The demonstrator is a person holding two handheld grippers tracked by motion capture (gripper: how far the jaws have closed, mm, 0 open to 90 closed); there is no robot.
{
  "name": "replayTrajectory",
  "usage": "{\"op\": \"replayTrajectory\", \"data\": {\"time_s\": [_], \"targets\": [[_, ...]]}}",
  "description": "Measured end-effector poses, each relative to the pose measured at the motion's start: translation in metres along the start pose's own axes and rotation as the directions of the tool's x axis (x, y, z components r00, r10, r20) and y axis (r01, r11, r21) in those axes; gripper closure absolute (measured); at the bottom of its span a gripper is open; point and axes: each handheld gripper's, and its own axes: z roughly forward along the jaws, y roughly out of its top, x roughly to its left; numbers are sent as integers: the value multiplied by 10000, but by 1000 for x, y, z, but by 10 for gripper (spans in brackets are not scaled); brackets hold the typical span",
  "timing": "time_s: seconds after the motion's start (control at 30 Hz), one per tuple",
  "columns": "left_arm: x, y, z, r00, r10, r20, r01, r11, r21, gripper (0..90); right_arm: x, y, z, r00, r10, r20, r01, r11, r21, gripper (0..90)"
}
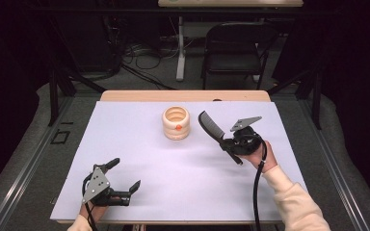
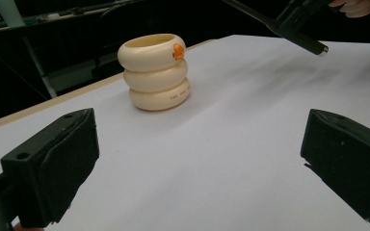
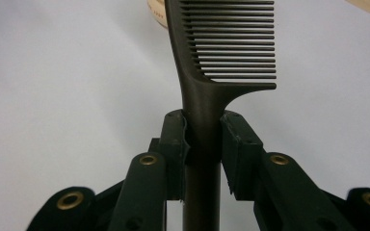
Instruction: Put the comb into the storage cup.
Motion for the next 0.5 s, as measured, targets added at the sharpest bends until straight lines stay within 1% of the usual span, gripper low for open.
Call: {"op": "replayTrajectory", "data": {"time_s": [0.5], "targets": [[-1, 0, 0, 10000, -54, -21, 54, 10000, -25, 0, 3, 5, 2, 10000, 40, 3, -40, 9978, -661, 724]]}}
